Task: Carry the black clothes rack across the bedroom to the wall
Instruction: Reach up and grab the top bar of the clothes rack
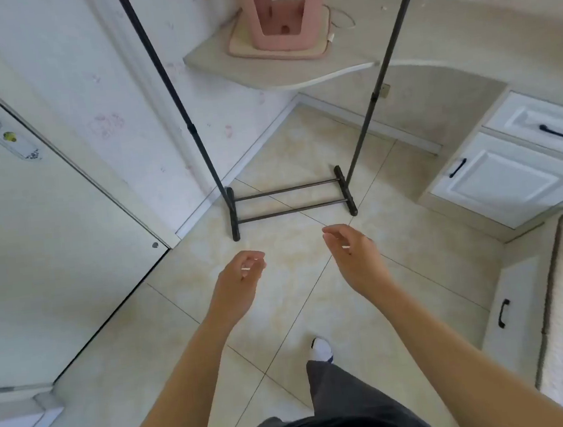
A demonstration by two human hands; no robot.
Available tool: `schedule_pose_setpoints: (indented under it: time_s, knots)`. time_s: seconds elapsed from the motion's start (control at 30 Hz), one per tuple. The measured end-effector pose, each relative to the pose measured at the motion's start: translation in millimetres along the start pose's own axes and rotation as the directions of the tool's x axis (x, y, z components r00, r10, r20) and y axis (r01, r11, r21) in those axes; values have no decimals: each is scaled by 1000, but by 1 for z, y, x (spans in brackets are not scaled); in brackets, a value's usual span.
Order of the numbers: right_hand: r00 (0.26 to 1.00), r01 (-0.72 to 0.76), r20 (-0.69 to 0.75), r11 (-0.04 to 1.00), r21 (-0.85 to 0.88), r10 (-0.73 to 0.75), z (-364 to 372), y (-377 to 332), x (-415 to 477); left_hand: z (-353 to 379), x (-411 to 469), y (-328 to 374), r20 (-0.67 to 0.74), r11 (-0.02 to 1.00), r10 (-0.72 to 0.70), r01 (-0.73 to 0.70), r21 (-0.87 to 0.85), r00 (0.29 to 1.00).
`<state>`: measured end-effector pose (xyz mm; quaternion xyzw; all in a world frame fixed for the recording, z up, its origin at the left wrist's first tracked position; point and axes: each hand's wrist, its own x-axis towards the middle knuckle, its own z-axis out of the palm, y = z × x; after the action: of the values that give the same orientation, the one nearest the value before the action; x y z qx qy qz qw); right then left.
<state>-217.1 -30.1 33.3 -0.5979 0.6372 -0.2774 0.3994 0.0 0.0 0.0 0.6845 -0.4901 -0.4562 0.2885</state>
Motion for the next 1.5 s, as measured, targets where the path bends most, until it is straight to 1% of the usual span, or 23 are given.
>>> schedule_pose_setpoints:
  time_s: [0.2, 0.47, 0.67, 0.8, 0.9, 1.0, 1.13, 1.2, 1.27, 1.37, 1.43, 1.5]
  knots:
    - [998, 50, 48, 998, -27, -49, -36, -21, 89, 1, 80, 62, -67, 999, 17, -20, -41, 998]
    - [988, 151, 26, 988, -33, -150, -66, -60, 198, -9, 175, 136, -114, 990, 72, -84, -112, 991]
    - [971, 234, -42, 972, -17, -235, -77, -104, 293, -32, 266, 194, -91, 984, 141, -150, -96, 986]
    - [952, 280, -126, 960, -1, -278, -91, -137, 362, -61, 327, 238, -134, 965, 222, -237, -112, 966]
    - [916, 349, -209, 937, -3, -342, -102, -171, 407, -82, 366, 269, -176, 945, 268, -294, -142, 947]
    - [876, 410, -279, 912, 3, -393, -110, -206, 445, -96, 398, 301, -178, 925, 334, -359, -128, 925]
    - [807, 508, -359, 861, 16, -469, -125, -248, 482, -113, 434, 349, -212, 877, 382, -426, -225, 899]
    - [784, 535, -386, 844, 21, -487, -135, -264, 498, -121, 450, 371, -254, 856, 367, -432, -286, 895]
    - [740, 559, -427, 828, -38, -519, -146, -278, 513, -128, 462, 390, -276, 824, 330, -418, -382, 903]
    - [666, 605, -458, 785, -131, -589, -165, -295, 534, -137, 479, 419, -278, 762, 257, -371, -530, 925]
    - [636, 637, -465, 759, -135, -616, -177, -304, 544, -141, 486, 434, -274, 725, 232, -354, -591, 933]
    - [589, 653, -477, 732, -194, -652, -189, -313, 556, -145, 491, 446, -271, 690, 220, -346, -636, 937]
